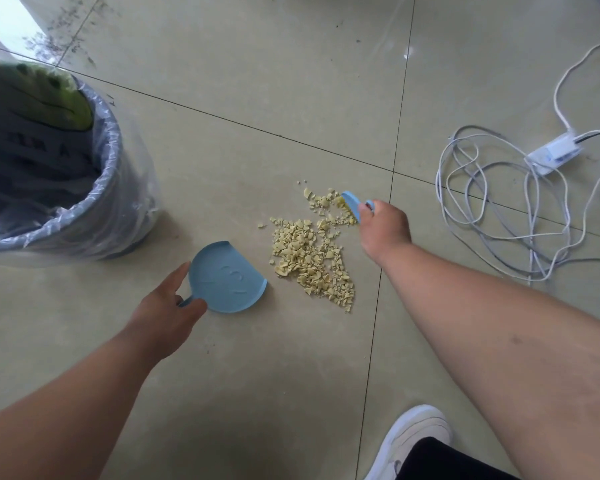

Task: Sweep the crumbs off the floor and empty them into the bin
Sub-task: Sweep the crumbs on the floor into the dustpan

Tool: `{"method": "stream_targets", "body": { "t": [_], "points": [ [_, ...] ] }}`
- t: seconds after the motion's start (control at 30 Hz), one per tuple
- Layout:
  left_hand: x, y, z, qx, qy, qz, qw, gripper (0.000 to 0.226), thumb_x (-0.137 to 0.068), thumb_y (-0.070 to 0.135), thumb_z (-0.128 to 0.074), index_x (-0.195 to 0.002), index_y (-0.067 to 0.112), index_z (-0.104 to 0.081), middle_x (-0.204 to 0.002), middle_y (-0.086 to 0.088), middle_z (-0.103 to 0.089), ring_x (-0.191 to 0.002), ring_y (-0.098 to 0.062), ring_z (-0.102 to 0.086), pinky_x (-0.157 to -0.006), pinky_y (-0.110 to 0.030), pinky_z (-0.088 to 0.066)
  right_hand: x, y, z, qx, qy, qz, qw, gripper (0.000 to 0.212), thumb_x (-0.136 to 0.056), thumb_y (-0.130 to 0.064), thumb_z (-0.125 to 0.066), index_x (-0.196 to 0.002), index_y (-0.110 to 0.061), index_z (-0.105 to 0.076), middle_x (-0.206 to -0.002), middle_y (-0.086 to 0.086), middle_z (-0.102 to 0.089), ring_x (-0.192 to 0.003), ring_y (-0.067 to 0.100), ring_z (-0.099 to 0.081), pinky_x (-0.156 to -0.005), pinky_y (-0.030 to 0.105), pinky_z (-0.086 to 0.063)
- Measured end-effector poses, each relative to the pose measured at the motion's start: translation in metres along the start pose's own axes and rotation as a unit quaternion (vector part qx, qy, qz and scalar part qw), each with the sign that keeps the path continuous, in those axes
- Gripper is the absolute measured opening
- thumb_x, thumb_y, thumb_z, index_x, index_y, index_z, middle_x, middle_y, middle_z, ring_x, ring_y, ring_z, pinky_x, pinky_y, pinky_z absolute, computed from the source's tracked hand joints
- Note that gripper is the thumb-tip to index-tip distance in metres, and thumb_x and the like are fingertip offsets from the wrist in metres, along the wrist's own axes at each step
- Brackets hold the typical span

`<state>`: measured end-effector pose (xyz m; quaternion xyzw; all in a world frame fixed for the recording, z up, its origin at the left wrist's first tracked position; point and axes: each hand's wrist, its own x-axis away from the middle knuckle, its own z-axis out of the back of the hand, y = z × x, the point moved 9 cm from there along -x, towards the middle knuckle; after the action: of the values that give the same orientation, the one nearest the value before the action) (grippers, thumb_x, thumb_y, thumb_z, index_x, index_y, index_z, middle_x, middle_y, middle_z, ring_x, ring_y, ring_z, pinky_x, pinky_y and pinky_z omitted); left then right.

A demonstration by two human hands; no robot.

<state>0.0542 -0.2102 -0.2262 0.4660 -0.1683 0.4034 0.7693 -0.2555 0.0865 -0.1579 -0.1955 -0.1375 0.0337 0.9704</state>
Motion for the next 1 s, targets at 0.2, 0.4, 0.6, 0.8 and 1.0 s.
{"method": "stream_targets", "body": {
  "t": [0.2, 0.4, 0.6, 0.8, 1.0],
  "points": [
    [-0.001, 0.000, 0.004, -0.001, 0.001, 0.000, 1.000, 0.076, -0.089, 0.029, -0.067, -0.155, 0.052, -0.038, -0.067, -0.005, -0.059, -0.057, -0.021, -0.056, -0.057, -0.034, -0.050, 0.058, -0.017, -0.032, 0.032, -0.068, 0.092, 0.993, 0.032, -0.107, -0.036, -0.043, -0.089, -0.018, -0.063, -0.073, 0.002, -0.058, -0.061, 0.022, -0.053, -0.049, 0.030, -0.037],
    [0.000, -0.002, 0.006, 0.012, -0.004, 0.003, 1.000, 0.076, -0.090, 0.029, -0.067, -0.156, 0.051, -0.038, -0.064, -0.002, -0.053, -0.056, -0.021, -0.053, -0.055, -0.033, -0.047, 0.037, 0.017, 0.008, -0.018, 0.041, -0.028, 0.999, 0.035, -0.105, -0.029, -0.045, -0.081, -0.008, -0.059, -0.076, 0.011, -0.060, -0.071, 0.032, -0.050, -0.062, 0.037, -0.034],
    [-0.004, -0.009, 0.009, 0.045, 0.019, 0.024, 0.999, 0.078, -0.088, 0.029, -0.067, -0.156, 0.052, -0.037, -0.063, -0.002, -0.053, -0.054, -0.019, -0.052, -0.054, -0.034, -0.048, -0.014, 0.047, 0.024, 0.025, 0.067, -0.118, 0.990, 0.033, -0.106, -0.030, -0.041, -0.082, -0.011, -0.051, -0.090, 0.017, -0.059, -0.078, 0.032, -0.049, -0.069, 0.032, -0.033],
    [-0.008, -0.010, 0.009, 0.028, 0.013, 0.017, 0.999, 0.076, -0.089, 0.030, -0.067, -0.154, 0.055, -0.038, -0.064, -0.002, -0.051, -0.055, -0.019, -0.051, -0.055, -0.033, -0.047, -0.032, -0.007, -0.015, 0.019, 0.021, -0.043, 0.999, 0.031, -0.105, -0.030, -0.045, -0.088, -0.012, -0.063, -0.079, 0.008, -0.057, -0.076, 0.031, -0.053, -0.063, 0.031, -0.032],
    [-0.010, -0.002, 0.012, 0.025, 0.010, 0.011, 1.000, 0.075, -0.090, 0.030, -0.067, -0.155, 0.055, -0.037, -0.065, -0.002, -0.050, -0.056, -0.018, -0.050, -0.054, -0.032, -0.046, 0.010, -0.062, -0.042, 0.037, -0.086, 0.141, 0.986, 0.024, -0.107, -0.031, -0.045, -0.104, -0.023, -0.068, -0.076, -0.002, -0.058, -0.060, 0.014, -0.052, -0.048, 0.029, -0.042]
  ]
}}
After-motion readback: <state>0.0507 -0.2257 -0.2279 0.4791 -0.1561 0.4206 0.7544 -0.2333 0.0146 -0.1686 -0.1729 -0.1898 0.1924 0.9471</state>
